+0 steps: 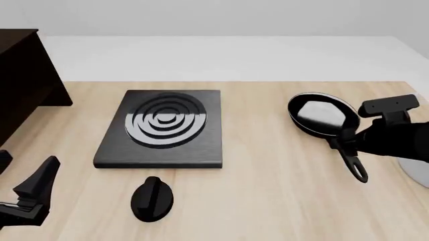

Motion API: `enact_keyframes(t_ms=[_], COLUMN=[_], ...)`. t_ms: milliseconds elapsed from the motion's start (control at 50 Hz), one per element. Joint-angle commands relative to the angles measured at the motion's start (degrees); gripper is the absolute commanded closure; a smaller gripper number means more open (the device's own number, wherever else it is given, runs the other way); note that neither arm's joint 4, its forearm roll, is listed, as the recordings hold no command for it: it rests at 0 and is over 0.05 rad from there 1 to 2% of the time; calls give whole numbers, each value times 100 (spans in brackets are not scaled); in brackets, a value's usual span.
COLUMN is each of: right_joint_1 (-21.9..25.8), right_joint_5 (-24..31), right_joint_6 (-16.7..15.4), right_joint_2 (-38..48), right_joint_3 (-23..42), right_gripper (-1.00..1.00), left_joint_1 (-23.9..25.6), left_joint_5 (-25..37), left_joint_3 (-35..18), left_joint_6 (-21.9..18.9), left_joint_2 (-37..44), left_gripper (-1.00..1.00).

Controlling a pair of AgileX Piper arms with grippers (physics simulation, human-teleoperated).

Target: Put the frying pan on the cabinet shelf.

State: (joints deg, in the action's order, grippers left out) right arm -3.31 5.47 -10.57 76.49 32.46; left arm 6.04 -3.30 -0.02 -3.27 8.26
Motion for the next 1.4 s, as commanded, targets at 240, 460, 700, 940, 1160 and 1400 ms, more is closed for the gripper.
enact_keyframes(t_ms=[240, 460, 700, 940, 1160, 1400], right_joint_1=[-53, -95, -166, -198, -174, -209], right_joint_5=[-541, -726, -800, -978, -1195, -1367], right_joint_6=[-201, -122, -225, -176, -206, -268], right_joint_2=[526, 725, 873, 1099, 1439, 1630], right_joint_3=[-311, -327, -291, -351, -423, -480], right_gripper=[-100, -100, -100, -100, -100, -100], left_joint_1=[42, 91, 126, 167, 179, 205], left_joint_5=[-28, -34, -101, -161, -197, -183], left_joint_3=[0, 0, 1, 1, 1, 1], left_joint_6=[-25, -48, -52, -59, -64, -76], left_joint_2=[66, 116, 219, 311, 363, 367], left_gripper=[-100, -100, -100, -100, -100, -100])
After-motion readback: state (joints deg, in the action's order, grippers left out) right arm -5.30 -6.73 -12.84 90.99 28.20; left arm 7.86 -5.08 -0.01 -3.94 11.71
